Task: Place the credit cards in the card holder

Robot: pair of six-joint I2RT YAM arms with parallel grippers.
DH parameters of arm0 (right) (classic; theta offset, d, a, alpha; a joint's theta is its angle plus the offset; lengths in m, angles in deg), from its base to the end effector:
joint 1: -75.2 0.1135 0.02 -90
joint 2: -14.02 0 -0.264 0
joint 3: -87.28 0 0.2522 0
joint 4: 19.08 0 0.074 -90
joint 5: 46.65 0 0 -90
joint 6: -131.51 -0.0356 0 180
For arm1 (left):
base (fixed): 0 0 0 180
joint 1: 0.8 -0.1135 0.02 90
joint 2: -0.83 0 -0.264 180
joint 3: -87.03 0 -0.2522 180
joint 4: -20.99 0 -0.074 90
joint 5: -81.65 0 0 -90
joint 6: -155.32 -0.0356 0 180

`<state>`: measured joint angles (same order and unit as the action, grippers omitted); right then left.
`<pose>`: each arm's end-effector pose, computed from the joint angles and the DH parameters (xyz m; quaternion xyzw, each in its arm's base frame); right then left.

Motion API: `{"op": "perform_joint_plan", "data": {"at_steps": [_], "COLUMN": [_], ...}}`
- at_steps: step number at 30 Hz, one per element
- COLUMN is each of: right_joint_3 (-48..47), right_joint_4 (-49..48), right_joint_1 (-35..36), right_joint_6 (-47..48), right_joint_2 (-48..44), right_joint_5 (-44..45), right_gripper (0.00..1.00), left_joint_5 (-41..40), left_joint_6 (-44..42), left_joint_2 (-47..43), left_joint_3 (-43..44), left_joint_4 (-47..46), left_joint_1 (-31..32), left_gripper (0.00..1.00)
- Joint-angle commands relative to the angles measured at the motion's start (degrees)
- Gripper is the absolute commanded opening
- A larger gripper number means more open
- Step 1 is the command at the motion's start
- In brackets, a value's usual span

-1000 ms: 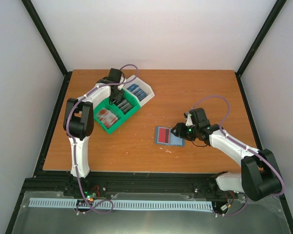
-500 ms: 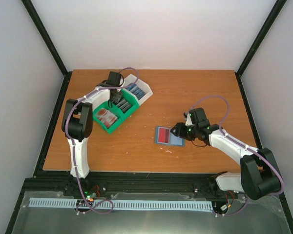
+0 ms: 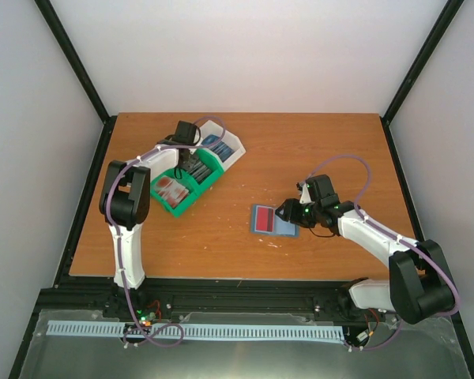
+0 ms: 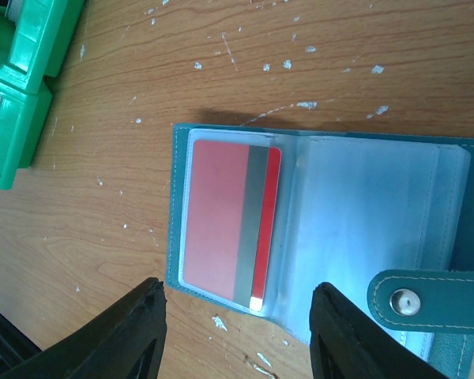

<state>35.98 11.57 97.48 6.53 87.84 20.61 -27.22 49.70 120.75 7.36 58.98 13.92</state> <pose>0.2201 0.1050 0.1849 0.0410 0.9314 0.3126 0.1822 0.4353 -0.1024 0.1669 0.2037 0.9262 0.1596 0.2741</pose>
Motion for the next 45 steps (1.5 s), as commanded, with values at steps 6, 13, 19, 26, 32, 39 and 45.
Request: {"op": "perform_joint_plan", "data": {"at_steps": [6,13,19,26,32,39,45], "right_joint_3": [-0.8,-3.6,-6.4,-7.7,-5.9,-4.2,-6.0], "right_joint_4": [0.4,5.2,10.0,12.7,13.8,18.7,22.8], "right_joint_1": [0.5,0.5,0.5,0.6,0.5,0.5,0.5], "right_joint_6": [0.1,1.0,1.1,0.8,-0.4,-1.8,-0.1], "right_joint_2": [-1.3,-4.6,-9.0,-15.7,-22.4,-23.9,-17.0], "right_joint_5": [0.4,1.4,2.7,1.9,1.4,8.0,13.5], "right_gripper": [0.50,0.51,0.51,0.54,0.62,0.62,0.54], "left_joint_5": [4.0,6.4,15.5,39.3,55.3,52.0,48.3], "left_joint_6": [2.1,6.2,14.6,29.7,49.4,63.3,70.1], "left_joint_2": [-3.4,-10.3,-18.6,-31.8,-39.9,-39.8,-34.5], "left_joint_3": [5.4,7.6,6.6,-4.2,-19.9,-31.7,-36.3], "left_joint_4": [7.3,12.3,15.4,6.5,-12.5,-27.6,-37.5], "left_joint_1": [-0.5,-0.3,0.7,3.8,8.9,16.9,22.9], "left_gripper": [0.01,0.01,0.01,0.01,0.01,0.01,0.01]}}
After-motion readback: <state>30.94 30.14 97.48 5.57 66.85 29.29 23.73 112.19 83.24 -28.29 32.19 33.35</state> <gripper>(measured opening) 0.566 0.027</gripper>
